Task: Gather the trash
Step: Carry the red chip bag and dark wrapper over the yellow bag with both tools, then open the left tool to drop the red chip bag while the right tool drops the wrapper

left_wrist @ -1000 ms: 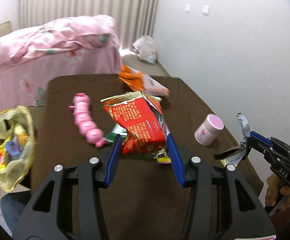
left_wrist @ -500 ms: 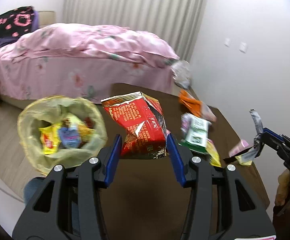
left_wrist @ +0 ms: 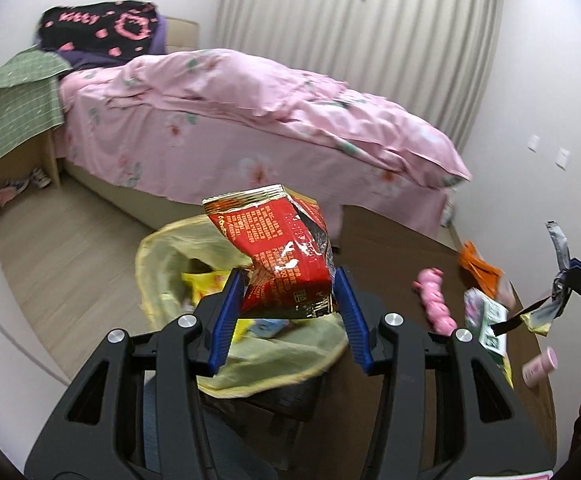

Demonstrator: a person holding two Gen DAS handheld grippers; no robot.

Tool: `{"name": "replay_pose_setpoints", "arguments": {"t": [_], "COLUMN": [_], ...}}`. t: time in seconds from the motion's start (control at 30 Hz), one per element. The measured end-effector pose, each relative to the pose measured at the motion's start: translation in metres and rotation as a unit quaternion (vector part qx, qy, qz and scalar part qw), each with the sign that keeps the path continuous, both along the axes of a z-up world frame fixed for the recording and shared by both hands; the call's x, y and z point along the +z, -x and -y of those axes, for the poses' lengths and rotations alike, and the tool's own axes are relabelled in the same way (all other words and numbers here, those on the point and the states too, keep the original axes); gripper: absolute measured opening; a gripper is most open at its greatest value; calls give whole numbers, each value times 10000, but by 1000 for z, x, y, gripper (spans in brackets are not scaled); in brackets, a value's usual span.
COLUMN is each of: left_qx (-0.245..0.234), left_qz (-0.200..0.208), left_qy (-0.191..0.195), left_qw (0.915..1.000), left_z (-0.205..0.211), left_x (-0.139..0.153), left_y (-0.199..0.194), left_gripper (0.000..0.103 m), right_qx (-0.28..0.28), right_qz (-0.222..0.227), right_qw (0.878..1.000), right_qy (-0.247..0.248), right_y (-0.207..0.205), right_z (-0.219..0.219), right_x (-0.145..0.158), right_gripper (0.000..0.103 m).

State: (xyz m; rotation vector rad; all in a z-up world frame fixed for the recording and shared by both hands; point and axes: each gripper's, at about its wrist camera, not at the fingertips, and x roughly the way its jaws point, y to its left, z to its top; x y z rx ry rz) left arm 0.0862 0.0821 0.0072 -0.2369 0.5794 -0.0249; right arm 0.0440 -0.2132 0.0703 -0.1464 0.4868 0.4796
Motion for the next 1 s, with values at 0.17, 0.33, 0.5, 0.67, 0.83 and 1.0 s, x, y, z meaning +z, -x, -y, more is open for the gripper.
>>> {"name": "replay_pose_setpoints", "arguments": {"t": [0.17, 0.33, 0.5, 0.67, 0.83, 1.0], "left_qx": [592, 725, 489, 347, 493, 472], "left_qz": [53, -34, -397, -752, -965, -1000], "left_qy": [219, 313, 437, 558, 872, 1279], "left_qw": [9980, 9969, 9971, 9950, 9903, 9856], "left_z": [-33, -40, -31, -25, -35, -44], "left_x": [1, -8, -36, -65, -92, -102], "left_y": [-1, -7, -38, -68, -85, -85], "left_gripper": [45, 45, 45, 45, 45, 62], "right_qx": [270, 579, 799, 877, 1012, 1193], "right_qz": [-185, -402, -638, -907, -1218, -1589], "right_qw": [9991, 9972, 9947, 9919, 9868, 9785], "right_qy": [-274, -244, -67, -157, -329, -550], "right_y": [-34, -64, -104, -145, -178, -201], "right_z": [-24, -55, -88, -107, -124, -142], "right_x": [4, -7, -28, -43, -61, -83], "right_gripper": [17, 17, 17, 17, 17, 17]}}
